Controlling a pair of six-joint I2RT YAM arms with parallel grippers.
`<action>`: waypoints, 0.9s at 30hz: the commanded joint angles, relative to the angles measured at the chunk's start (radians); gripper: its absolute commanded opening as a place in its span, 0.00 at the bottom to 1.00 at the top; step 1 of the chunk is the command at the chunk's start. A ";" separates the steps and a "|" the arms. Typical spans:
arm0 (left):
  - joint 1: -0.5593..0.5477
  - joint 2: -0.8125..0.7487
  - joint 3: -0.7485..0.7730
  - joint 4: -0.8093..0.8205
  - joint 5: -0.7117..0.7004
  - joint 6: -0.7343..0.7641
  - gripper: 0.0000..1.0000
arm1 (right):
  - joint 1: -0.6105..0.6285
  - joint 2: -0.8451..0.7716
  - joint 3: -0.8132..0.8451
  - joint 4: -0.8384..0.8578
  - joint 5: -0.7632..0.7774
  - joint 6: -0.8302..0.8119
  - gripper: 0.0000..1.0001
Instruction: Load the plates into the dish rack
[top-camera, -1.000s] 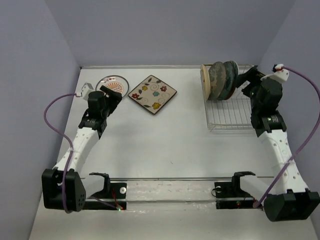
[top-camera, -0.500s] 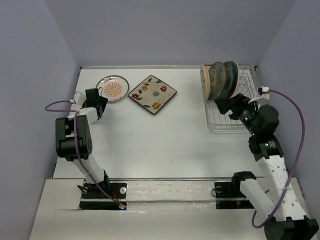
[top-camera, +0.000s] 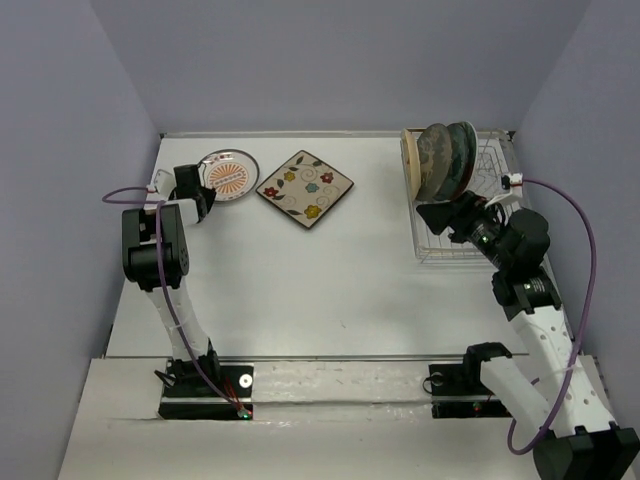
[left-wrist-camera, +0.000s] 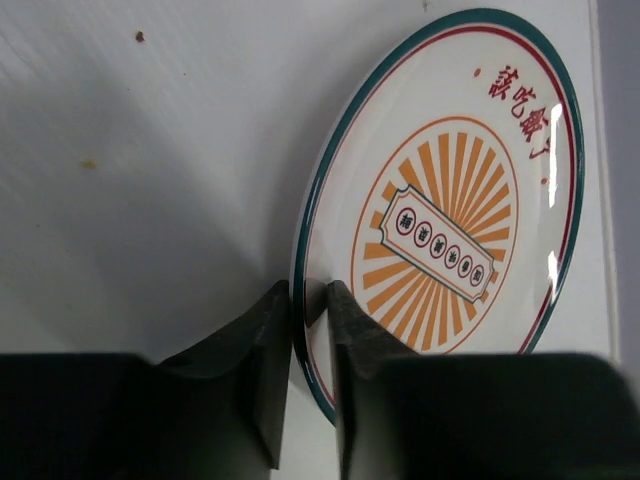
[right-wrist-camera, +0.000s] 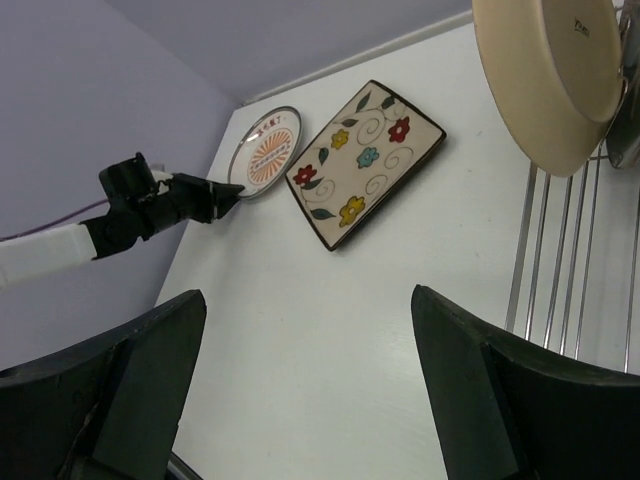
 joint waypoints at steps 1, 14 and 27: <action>0.010 0.013 0.017 0.059 0.034 -0.015 0.15 | 0.023 0.010 -0.014 0.061 -0.028 0.016 0.88; 0.098 -0.466 -0.197 0.125 0.021 0.123 0.06 | 0.346 0.199 0.084 0.106 0.108 -0.024 0.88; -0.153 -0.992 -0.435 0.124 0.398 0.081 0.06 | 0.512 0.467 0.305 0.104 0.208 -0.053 0.96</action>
